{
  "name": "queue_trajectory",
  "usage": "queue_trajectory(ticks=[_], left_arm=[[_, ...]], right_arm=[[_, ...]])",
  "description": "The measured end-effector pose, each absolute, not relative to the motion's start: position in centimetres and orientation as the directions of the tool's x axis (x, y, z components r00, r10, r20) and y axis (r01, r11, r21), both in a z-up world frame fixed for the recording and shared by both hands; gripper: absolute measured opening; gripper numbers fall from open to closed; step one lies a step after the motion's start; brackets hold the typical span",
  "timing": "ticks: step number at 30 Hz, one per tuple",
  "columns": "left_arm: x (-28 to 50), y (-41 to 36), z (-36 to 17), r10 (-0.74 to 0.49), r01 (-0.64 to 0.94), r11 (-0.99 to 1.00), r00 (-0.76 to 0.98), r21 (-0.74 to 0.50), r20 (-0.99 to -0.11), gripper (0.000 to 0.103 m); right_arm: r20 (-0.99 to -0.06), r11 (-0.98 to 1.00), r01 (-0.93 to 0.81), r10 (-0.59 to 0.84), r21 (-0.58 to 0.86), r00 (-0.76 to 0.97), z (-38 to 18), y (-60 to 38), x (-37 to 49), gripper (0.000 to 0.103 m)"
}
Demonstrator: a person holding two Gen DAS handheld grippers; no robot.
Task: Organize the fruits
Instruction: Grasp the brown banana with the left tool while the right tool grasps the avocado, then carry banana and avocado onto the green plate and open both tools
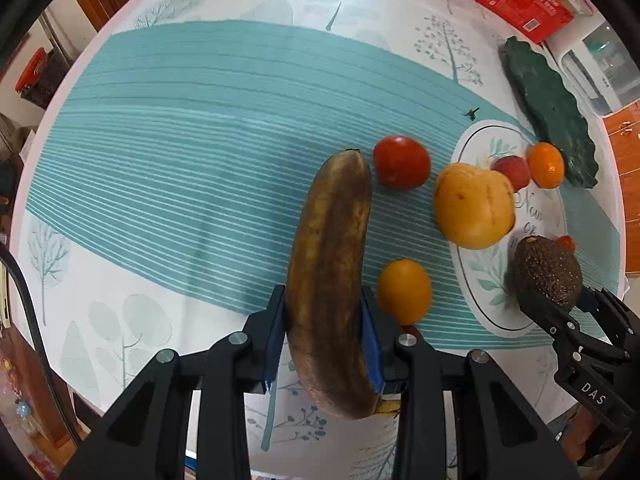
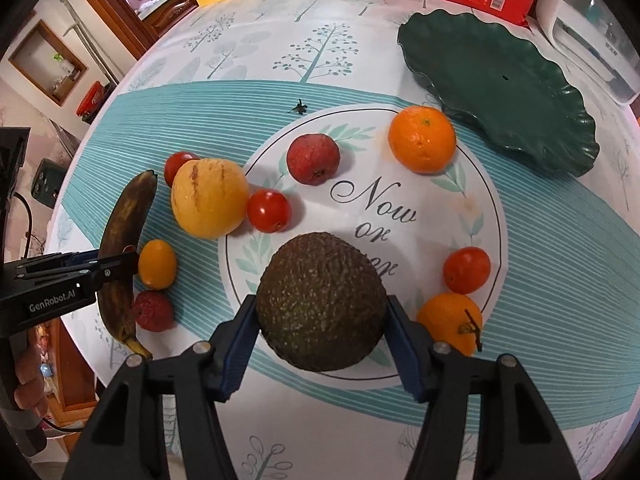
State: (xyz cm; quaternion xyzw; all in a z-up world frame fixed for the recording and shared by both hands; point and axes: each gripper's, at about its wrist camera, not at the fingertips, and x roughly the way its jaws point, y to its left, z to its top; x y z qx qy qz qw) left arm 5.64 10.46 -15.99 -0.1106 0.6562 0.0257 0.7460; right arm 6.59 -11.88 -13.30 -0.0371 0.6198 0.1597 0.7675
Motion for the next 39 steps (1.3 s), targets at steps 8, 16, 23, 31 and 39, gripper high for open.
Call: queue_trajectory(ticks=[8, 16, 23, 31, 39], left_arm=[[5.1, 8.9, -11.6, -0.126, -0.116, 0.982, 0.173, -0.147, -0.977, 0.032], [7.1, 4.1, -5.3, -0.159, 0.052, 0.987, 0.239, -0.151, -0.958, 0.032], [12.3, -2.3, -1.8, -0.175, 0.219, 0.969, 0.267, -0.117, -0.948, 0.033], [20.8, -9.2, 0.6, -0.164, 0.341, 0.939, 0.312, -0.051, -0.936, 0.033], [28.4, -12.5, -4.1, -0.155, 0.344, 0.937, 0.262, -0.058, -0.953, 0.033]], right_arm=[[-0.943, 0.944, -0.286, 0.236, 0.166, 0.233, -10.8, -12.7, 6.1, 0.061], [-0.921, 0.946, -0.287, 0.241, 0.152, 0.307, -7.0, -14.0, 6.2, 0.061], [-0.917, 0.968, -0.218, 0.195, 0.123, 0.348, -4.1, -17.7, 9.9, 0.061], [-0.907, 0.994, -0.093, 0.084, 0.049, 0.413, -2.2, -23.2, 16.8, 0.061], [-0.929, 0.995, 0.036, 0.077, 0.096, 0.363, -5.1, -27.3, 23.3, 0.061]])
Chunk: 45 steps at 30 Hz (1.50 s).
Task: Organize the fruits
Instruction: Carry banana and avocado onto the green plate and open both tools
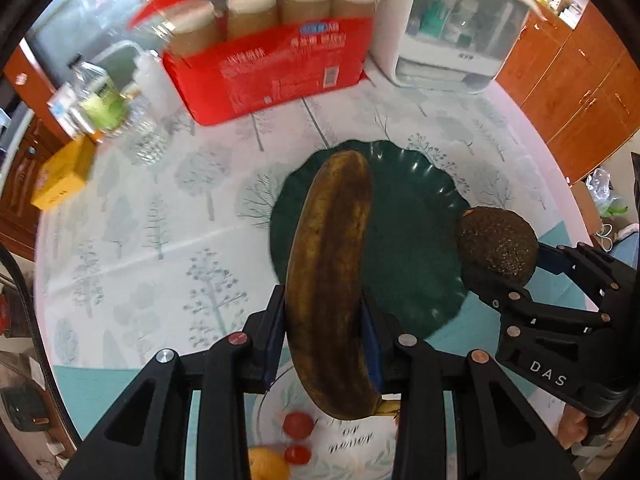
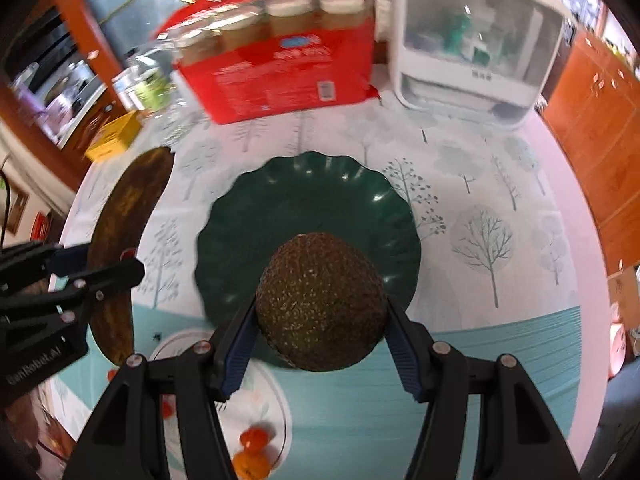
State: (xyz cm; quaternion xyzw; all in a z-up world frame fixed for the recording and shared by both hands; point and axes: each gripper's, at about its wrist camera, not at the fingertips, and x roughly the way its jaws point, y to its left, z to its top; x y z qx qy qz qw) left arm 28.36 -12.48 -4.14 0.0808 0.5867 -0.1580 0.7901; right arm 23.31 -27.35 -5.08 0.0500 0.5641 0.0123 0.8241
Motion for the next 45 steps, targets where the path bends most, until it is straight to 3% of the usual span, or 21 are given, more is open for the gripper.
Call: queue_trajectory(ticks=[10, 19, 21, 23, 24, 45], left_arm=[[32.8, -14.5, -11.5, -0.15, 0.304, 0.948, 0.151, -0.098, -0.977, 0.033], [34.2, -14.6, -15.6, -0.059, 0.291, 0.956, 0.105, -0.026, -0.993, 0.035], [34.2, -14.6, -15.2, -0.08, 0.296, 0.954, 0.115, -0.043, -0.99, 0.06], [33.9, -14.5, -14.5, -0.093, 0.298, 0.954, 0.14, -0.048, -0.986, 0.077], [33.7, -14.5, -14.0, -0.087, 0.297, 0.954, 0.159, -0.037, -0.983, 0.079], [28.8, -10.8, -5.7, -0.085, 0.264, 0.964, 0.328, 0.005, -0.941, 0.079]], right_arm=[[-0.968, 0.991, 0.081, 0.086, 0.108, 0.235, -11.8, -27.4, 25.7, 0.061], [-0.974, 0.996, 0.057, 0.053, 0.067, 0.218, -13.3, -26.8, 25.9, 0.063], [-0.971, 0.997, 0.048, 0.049, 0.062, 0.234, -13.1, -26.8, 25.7, 0.063], [-0.965, 0.997, 0.042, 0.055, 0.068, 0.255, -12.7, -26.9, 25.6, 0.063], [-0.962, 0.997, 0.041, 0.054, 0.067, 0.267, -12.4, -26.9, 25.5, 0.063], [-0.934, 0.995, 0.019, 0.085, 0.097, 0.346, -6.8, -25.7, 22.2, 0.063]])
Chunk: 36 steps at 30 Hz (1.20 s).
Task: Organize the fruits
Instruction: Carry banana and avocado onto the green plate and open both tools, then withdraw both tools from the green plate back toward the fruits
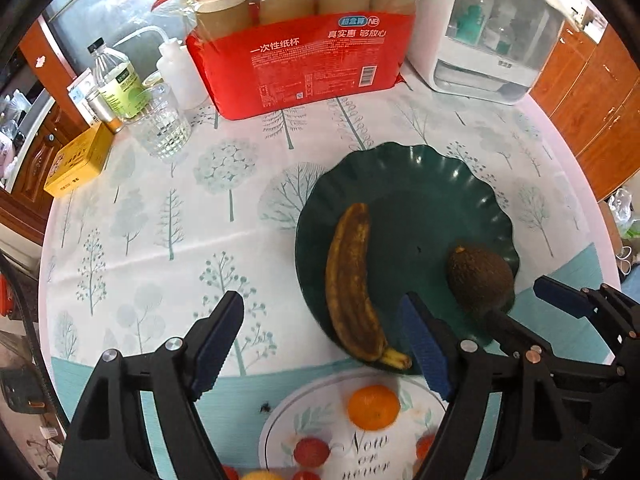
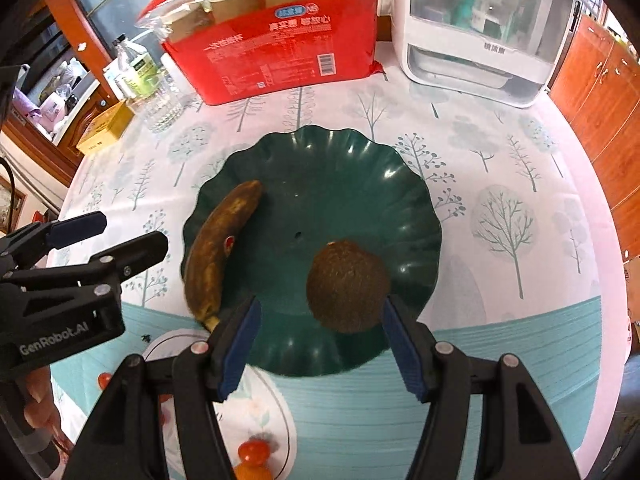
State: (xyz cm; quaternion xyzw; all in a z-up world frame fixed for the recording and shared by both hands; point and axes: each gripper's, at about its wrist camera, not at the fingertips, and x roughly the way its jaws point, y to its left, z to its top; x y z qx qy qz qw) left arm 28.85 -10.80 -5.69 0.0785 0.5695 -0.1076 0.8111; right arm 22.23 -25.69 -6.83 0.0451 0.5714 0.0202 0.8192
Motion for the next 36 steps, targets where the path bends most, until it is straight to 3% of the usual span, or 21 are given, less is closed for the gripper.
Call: queue_trajectory(ticks=[9, 22, 36], left_arm=[[25.1, -9.1, -3.3, -0.126, 0.249, 0.967, 0.29, -0.052, -0.949, 0.079], [19.0, -6.3, 2.1, -0.113, 0.206, 0.978, 0.418, -0.027, -0.901, 0.08], [10.4, -1.2, 3.2, -0.075, 0.109, 0.994, 0.517, -0.021, -0.853, 0.08]], right_arm=[[-0.917, 0.993, -0.008, 0.108, 0.114, 0.384, -3.9, -24.7, 19.3, 0.063], [-0.87, 0.986, -0.054, 0.165, 0.158, 0.464, 0.5, -24.0, 14.6, 0.063], [-0.841, 0.976, -0.156, 0.209, 0.151, 0.498, 2.2, -21.3, 8.6, 0.063]])
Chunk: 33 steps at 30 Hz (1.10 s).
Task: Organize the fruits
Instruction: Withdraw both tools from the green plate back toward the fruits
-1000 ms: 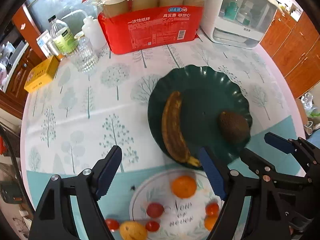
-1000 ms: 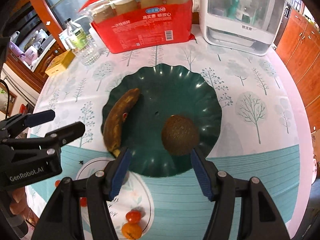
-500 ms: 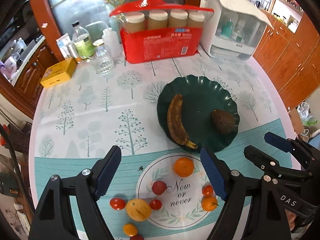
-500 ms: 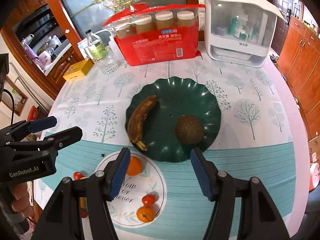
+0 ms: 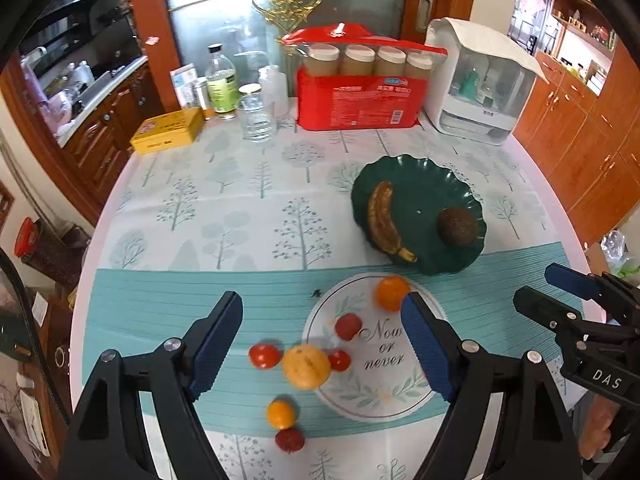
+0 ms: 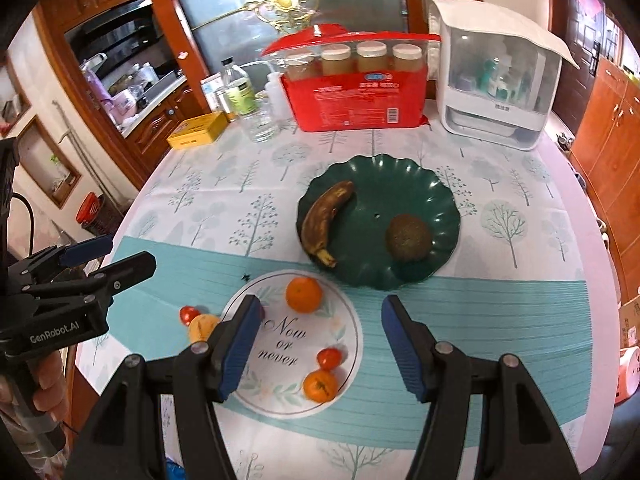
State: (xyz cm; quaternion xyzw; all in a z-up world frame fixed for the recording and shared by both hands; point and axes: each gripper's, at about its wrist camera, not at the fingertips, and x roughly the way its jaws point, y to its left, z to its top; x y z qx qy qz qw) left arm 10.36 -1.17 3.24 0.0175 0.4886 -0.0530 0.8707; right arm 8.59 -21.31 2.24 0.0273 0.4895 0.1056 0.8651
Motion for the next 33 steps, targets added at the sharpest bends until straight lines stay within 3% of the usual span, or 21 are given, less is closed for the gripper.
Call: queue_trajectory(ticks=[20, 33], left_arm=[[1.8, 3.3, -4.7, 0.02, -0.024, 1.0, 0.515, 0.009, -0.857, 0.081], [0.5, 7.3, -13.1, -0.048, -0.167, 0.98, 0.346, -0.112, -0.937, 0.081]], right_arm=[[-0.89, 0.969, -0.22, 0.198, 0.114, 0.41, -5.1, -19.0, 4.2, 0.063], [-0.935, 0.979, -0.162, 0.168, 0.122, 0.312, -10.6, -19.4, 4.1, 0.063]])
